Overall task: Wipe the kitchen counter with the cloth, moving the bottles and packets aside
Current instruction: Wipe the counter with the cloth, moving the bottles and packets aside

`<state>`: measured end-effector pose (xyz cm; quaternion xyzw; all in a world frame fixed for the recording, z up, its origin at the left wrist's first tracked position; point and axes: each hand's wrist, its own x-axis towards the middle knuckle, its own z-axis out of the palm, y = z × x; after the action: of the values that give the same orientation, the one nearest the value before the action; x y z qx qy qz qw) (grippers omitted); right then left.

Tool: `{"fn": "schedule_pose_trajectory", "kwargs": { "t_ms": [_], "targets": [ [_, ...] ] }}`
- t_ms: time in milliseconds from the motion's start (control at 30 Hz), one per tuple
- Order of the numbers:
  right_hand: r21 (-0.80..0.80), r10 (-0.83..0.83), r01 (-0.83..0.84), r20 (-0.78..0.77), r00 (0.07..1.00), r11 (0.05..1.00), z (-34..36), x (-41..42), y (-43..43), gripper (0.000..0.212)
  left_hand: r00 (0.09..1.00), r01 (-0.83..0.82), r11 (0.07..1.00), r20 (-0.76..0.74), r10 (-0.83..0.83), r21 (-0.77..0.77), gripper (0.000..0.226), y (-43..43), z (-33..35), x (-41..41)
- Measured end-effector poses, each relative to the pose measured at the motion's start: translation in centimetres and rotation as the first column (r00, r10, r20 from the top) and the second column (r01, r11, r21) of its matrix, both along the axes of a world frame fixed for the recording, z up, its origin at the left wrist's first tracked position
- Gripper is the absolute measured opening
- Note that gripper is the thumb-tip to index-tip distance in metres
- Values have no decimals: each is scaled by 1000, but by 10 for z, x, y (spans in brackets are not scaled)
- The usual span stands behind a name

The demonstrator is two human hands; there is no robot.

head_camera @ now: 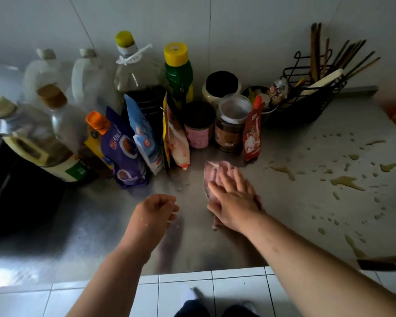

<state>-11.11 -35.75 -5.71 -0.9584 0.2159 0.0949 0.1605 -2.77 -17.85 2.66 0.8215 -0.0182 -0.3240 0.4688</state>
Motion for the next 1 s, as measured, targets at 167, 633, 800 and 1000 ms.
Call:
{"fn": "schedule_pose_trajectory", "kwargs": {
  "t_ms": [167, 633, 800, 1000],
  "targets": [
    [11, 353, -357, 130, 927, 934, -9, 17, 32, 74, 999, 38, 999, 9, -38, 16, 19, 3, -2, 25],
    [-89, 19, -7, 134, 991, 996, -18, 41, 31, 51, 981, 193, 975, -1, -194, 109, 16, -5, -17, 46],
    [-154, 61, -33, 179, 982, 988, -23, -16, 25, 52, 957, 287, 952, 17, -290, 102, 19, -34, -14, 36],
    [-153, -88, 102, 97, 991, 983, -21, -49, -14, 59, 929, 368, 926, 5, -370, 87, 13, -70, -12, 13]
  ]
}}
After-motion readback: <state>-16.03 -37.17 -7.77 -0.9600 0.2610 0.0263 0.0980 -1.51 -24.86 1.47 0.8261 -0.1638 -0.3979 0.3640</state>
